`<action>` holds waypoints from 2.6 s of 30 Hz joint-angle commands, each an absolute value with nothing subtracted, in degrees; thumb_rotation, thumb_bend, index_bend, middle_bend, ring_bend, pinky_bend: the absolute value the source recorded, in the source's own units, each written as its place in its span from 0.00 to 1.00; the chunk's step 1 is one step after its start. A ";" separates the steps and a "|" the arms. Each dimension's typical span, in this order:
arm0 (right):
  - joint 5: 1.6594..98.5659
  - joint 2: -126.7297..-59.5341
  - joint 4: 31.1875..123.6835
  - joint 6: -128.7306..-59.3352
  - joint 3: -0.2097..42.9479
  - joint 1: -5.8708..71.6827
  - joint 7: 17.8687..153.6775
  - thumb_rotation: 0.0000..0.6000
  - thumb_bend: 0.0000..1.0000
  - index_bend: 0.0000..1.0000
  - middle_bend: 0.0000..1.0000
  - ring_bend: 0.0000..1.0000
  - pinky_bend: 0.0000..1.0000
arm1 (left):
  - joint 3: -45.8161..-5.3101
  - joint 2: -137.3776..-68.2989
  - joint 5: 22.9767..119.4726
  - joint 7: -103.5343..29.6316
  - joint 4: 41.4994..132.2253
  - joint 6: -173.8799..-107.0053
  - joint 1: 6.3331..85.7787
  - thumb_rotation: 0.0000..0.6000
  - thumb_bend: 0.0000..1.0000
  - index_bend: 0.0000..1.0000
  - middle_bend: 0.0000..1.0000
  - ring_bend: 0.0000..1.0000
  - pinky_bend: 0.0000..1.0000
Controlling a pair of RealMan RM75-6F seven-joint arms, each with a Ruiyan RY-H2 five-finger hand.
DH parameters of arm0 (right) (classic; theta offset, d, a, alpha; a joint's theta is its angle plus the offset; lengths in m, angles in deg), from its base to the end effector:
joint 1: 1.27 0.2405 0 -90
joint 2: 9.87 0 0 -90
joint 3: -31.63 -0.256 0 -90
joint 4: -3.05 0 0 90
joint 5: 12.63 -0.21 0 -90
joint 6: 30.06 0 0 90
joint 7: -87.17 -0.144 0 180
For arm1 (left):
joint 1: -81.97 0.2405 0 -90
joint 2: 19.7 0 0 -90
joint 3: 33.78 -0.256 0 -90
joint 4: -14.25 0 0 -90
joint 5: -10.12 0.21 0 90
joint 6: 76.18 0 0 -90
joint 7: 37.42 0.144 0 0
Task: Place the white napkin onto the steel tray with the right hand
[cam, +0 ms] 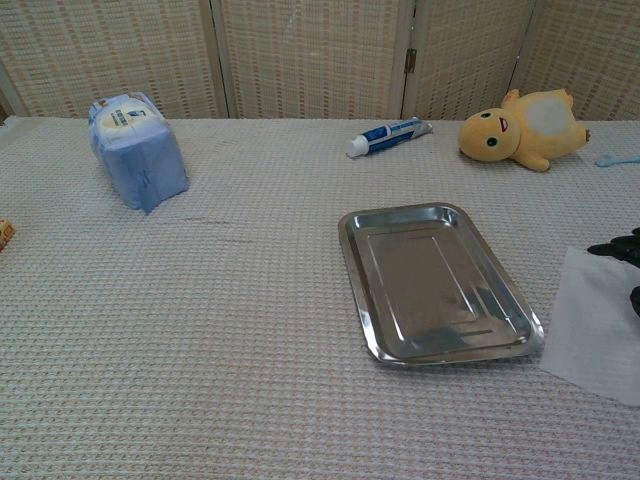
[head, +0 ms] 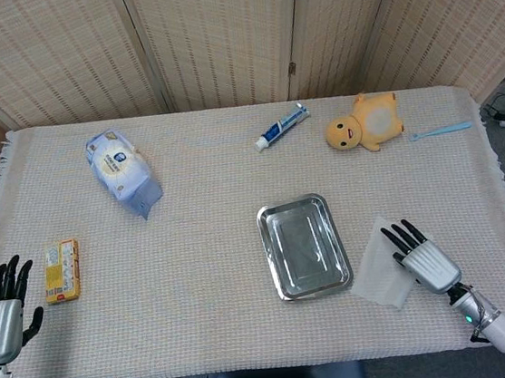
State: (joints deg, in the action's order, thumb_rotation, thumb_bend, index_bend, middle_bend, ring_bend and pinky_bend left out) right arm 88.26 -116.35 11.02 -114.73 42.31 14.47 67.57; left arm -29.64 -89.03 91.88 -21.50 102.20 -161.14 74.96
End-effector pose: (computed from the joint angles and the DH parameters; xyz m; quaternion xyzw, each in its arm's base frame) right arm -0.3797 -0.2396 0.0267 0.8106 -0.1817 0.2874 0.4768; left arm -0.3189 0.1980 0.1436 -0.6190 -0.3104 -0.3113 0.6508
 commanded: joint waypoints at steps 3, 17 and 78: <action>87.98 -116.46 10.85 -115.05 42.08 14.30 67.25 1.00 0.45 0.68 0.16 0.01 0.00 | -29.78 -89.01 92.12 -21.50 102.28 -161.10 74.94 1.00 0.45 0.00 0.00 0.00 0.00; 86.23 -117.00 10.66 -120.20 40.00 14.94 66.06 1.00 0.45 0.79 0.28 0.11 0.00 | -29.89 -88.66 93.01 -22.23 102.44 -161.90 75.18 1.00 0.45 0.00 0.00 0.00 0.00; 94.26 -119.45 8.32 -114.61 46.31 40.30 67.04 1.00 0.45 0.81 0.32 0.18 0.00 | -27.65 -89.66 87.72 -23.37 99.36 -158.17 73.64 1.00 0.53 0.00 0.00 0.00 0.00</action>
